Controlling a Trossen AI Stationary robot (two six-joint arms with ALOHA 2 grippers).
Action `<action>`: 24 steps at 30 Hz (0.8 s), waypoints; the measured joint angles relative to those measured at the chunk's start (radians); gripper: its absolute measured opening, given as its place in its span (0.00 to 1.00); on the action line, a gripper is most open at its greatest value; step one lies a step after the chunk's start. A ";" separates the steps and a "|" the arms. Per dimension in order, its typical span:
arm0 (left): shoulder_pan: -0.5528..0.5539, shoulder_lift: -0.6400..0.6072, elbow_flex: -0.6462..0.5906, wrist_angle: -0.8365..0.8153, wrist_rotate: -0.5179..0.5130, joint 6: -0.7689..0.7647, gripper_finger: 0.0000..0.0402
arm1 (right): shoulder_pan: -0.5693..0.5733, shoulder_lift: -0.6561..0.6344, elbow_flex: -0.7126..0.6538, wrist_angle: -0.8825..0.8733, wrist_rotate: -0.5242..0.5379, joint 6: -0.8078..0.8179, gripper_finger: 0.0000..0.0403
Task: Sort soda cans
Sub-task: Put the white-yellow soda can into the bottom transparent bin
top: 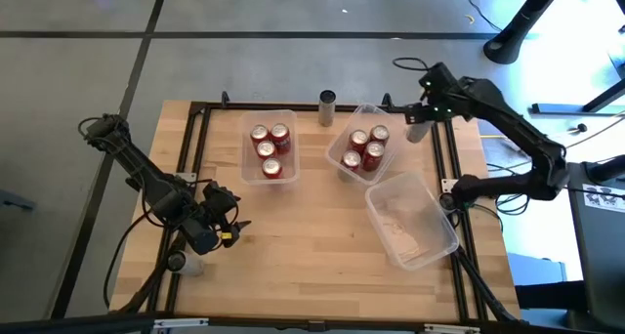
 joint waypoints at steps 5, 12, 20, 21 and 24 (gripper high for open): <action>0.000 0.000 0.000 0.000 0.000 0.003 0.91 | 0.102 -0.045 0.113 -0.137 0.002 0.053 0.62; 0.011 0.000 0.000 0.000 -0.003 0.006 0.91 | 0.270 -0.078 0.237 -0.267 -0.033 0.187 0.62; 0.013 0.000 0.000 0.000 -0.004 0.010 0.91 | 0.451 -0.079 0.264 -0.314 -0.155 0.328 0.62; 0.013 0.000 0.000 0.000 -0.004 0.008 0.91 | 0.474 -0.079 0.264 -0.318 -0.160 0.341 0.62; 0.013 0.000 0.000 0.002 -0.004 0.007 0.91 | 0.544 -0.079 0.264 -0.322 -0.167 0.388 0.62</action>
